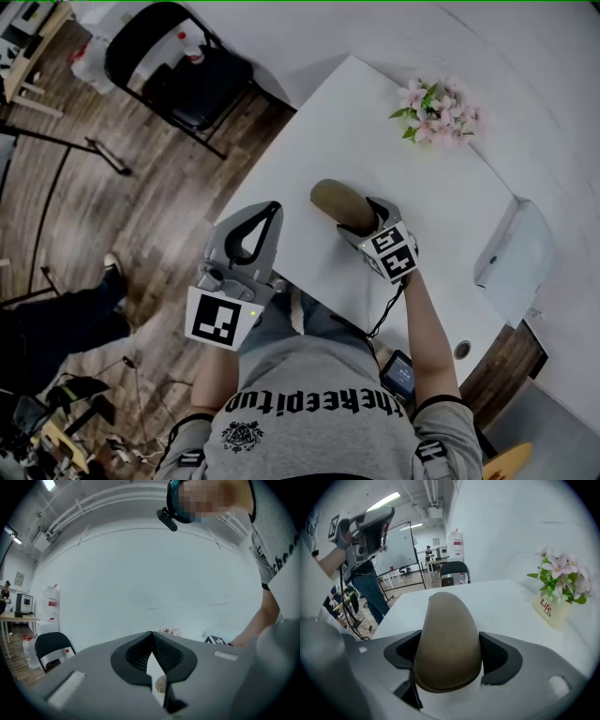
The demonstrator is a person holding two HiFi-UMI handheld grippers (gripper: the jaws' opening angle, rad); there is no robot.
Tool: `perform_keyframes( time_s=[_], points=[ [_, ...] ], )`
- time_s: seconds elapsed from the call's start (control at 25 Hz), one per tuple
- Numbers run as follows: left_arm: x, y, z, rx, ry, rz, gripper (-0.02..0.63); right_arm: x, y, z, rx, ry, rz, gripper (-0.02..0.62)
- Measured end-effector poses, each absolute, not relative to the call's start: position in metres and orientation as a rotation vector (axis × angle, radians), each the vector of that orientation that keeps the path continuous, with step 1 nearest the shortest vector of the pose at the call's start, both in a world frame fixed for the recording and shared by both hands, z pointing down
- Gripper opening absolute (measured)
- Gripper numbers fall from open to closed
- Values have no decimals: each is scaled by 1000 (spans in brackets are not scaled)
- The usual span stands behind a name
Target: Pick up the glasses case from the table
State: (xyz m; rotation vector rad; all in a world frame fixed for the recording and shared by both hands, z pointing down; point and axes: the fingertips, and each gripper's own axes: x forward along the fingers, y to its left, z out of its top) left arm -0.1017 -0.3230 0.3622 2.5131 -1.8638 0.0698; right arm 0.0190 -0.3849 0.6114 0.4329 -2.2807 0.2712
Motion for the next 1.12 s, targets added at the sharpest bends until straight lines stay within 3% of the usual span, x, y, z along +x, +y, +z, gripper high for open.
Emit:
perform_keyframes(
  time_s=[0.4, 1.12],
  points=[
    [-103, -316, 357, 2583, -1795, 30, 15, 16, -370, 579, 692, -2430, 475, 370],
    [-88, -296, 337, 2763, -1600, -37, 14, 42, -343, 496, 1188, -2516, 429, 371]
  ],
)
